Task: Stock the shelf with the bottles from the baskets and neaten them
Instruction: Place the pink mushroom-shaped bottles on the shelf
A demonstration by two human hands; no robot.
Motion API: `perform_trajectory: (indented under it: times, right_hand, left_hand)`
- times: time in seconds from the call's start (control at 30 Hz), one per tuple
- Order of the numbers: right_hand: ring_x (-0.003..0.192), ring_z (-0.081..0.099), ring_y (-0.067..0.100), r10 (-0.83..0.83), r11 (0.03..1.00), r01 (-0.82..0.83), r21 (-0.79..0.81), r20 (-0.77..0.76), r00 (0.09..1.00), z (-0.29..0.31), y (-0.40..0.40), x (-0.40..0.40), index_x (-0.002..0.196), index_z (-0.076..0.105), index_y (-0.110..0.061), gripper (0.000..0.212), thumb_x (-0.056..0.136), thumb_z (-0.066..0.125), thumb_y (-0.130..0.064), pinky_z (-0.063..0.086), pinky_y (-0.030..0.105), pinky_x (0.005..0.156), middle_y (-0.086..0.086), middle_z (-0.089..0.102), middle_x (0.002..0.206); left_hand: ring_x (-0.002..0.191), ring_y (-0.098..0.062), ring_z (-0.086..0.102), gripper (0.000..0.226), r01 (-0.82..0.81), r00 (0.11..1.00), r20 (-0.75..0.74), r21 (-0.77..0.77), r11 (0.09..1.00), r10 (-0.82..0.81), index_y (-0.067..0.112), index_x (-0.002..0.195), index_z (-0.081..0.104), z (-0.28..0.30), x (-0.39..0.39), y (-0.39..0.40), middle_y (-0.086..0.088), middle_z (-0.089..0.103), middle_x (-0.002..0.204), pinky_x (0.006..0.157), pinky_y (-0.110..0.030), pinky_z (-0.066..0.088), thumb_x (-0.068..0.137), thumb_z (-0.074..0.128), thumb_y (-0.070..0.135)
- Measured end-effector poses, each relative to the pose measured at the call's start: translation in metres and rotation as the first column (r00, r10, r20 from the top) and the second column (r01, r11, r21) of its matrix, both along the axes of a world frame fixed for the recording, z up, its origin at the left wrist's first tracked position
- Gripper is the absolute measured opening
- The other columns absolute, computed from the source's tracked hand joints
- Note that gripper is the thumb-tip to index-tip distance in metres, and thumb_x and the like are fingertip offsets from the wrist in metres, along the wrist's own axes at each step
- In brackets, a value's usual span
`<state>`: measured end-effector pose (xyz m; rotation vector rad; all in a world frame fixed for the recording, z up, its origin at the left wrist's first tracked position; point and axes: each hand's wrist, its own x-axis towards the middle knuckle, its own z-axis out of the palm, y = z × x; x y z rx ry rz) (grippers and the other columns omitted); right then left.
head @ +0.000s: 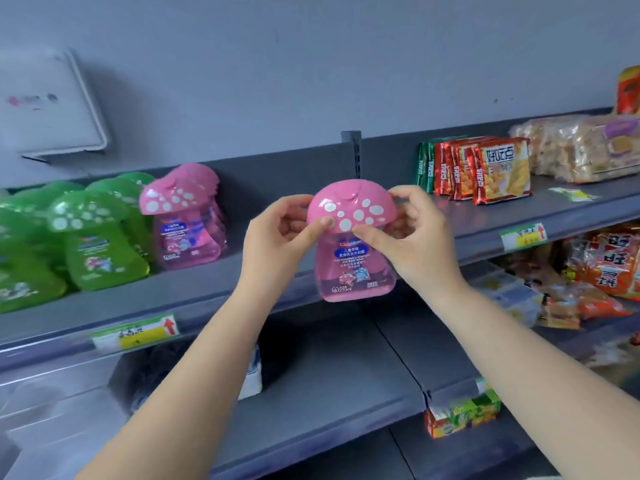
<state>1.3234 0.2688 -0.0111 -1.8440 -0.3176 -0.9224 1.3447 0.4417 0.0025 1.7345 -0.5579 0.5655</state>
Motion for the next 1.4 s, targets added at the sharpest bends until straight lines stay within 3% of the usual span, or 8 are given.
perform_trajectory:
  times: [0.23, 0.47, 0.57, 0.73, 0.87, 1.1, 1.4]
  right_hand:
    - [0.073, 0.059, 0.001, 0.188, 0.982, -0.189, 0.019, 0.03, 0.982, 0.026, 0.088, 0.025, 0.1, 0.051, -0.024, 0.048, 0.065, 0.082, -0.033, 0.047, 0.01, 0.062, -0.017, 0.061, 0.087]
    - [0.067, 0.056, -0.001, 0.313, 0.946, -0.318, -0.058, -0.077, 0.947, 0.036, 0.151, 0.045, 0.103, 0.049, -0.025, 0.045, 0.071, 0.079, -0.033, 0.047, 0.01, 0.062, -0.013, 0.063, 0.088]
    - [0.069, 0.056, 0.002, 0.326, 0.938, -0.336, -0.081, -0.117, 0.938, 0.034, 0.173, 0.056, 0.105, 0.049, -0.024, 0.043, 0.074, 0.077, -0.033, 0.048, 0.015, 0.066, -0.01, 0.064, 0.09]
    - [0.072, 0.055, 0.005, 0.322, 0.934, -0.341, -0.107, -0.162, 0.933, 0.029, 0.2, 0.074, 0.11, 0.048, -0.022, 0.044, 0.076, 0.075, -0.031, 0.046, 0.015, 0.066, -0.003, 0.064, 0.097]
    - [0.08, 0.057, 0.009, 0.298, 0.938, -0.326, -0.118, -0.207, 0.932, 0.025, 0.214, 0.088, 0.119, 0.048, -0.016, 0.051, 0.078, 0.074, -0.031, 0.049, 0.018, 0.071, 0.001, 0.063, 0.107]
    - [0.087, 0.059, 0.012, 0.289, 0.945, -0.317, -0.077, -0.258, 0.922, 0.022, 0.223, 0.101, 0.121, 0.047, -0.016, 0.05, 0.081, 0.071, -0.031, 0.048, 0.015, 0.07, 0.001, 0.062, 0.111]
    - [0.079, 0.056, 0.004, 0.259, 0.934, -0.313, -0.174, -0.275, 0.926, 0.027, 0.214, 0.107, 0.123, 0.05, -0.015, 0.048, 0.082, 0.07, -0.029, 0.041, 0.009, 0.063, -0.003, 0.062, 0.105]
  left_hand:
    - [0.073, -0.017, 0.061, 0.021, -0.136, 0.99, 0.024, -0.046, 0.99, 0.137, 0.025, 0.096, 0.061, 0.025, -0.008, 0.089, -0.007, 0.068, 0.087, 0.067, -0.025, 0.055, 0.08, 0.071, 0.015]
    - [0.079, -0.019, 0.064, 0.022, -0.275, 0.961, -0.012, -0.03, 0.961, 0.275, 0.025, 0.098, 0.063, 0.027, 0.0, 0.158, -0.008, 0.07, 0.089, 0.076, -0.035, 0.055, 0.079, 0.073, 0.019]
    - [0.08, -0.021, 0.065, 0.029, -0.306, 0.951, -0.05, -0.026, 0.952, 0.305, 0.018, 0.106, 0.063, 0.025, 0.007, 0.179, -0.011, 0.069, 0.092, 0.076, -0.035, 0.057, 0.079, 0.072, 0.02]
    - [0.083, -0.031, 0.067, 0.022, -0.347, 0.936, -0.06, 0.016, 0.938, 0.347, 0.023, 0.102, 0.062, 0.021, 0.021, 0.203, -0.011, 0.07, 0.093, 0.077, -0.041, 0.057, 0.081, 0.07, 0.019]
    - [0.081, -0.027, 0.067, 0.032, -0.373, 0.922, -0.088, 0.047, 0.927, 0.376, 0.013, 0.114, 0.063, 0.018, 0.033, 0.214, -0.01, 0.069, 0.096, 0.076, -0.036, 0.056, 0.083, 0.068, 0.021]
    - [0.091, -0.023, 0.065, 0.036, -0.391, 0.913, -0.095, 0.084, 0.917, 0.398, 0.014, 0.117, 0.062, 0.018, 0.047, 0.218, -0.005, 0.068, 0.098, 0.085, -0.044, 0.054, 0.083, 0.069, 0.025]
    - [0.094, -0.015, 0.06, 0.045, -0.425, 0.893, -0.064, 0.205, 0.882, 0.445, 0.014, 0.128, 0.054, 0.018, 0.051, 0.218, -0.001, 0.063, 0.109, 0.083, -0.039, 0.054, 0.087, 0.062, 0.032]
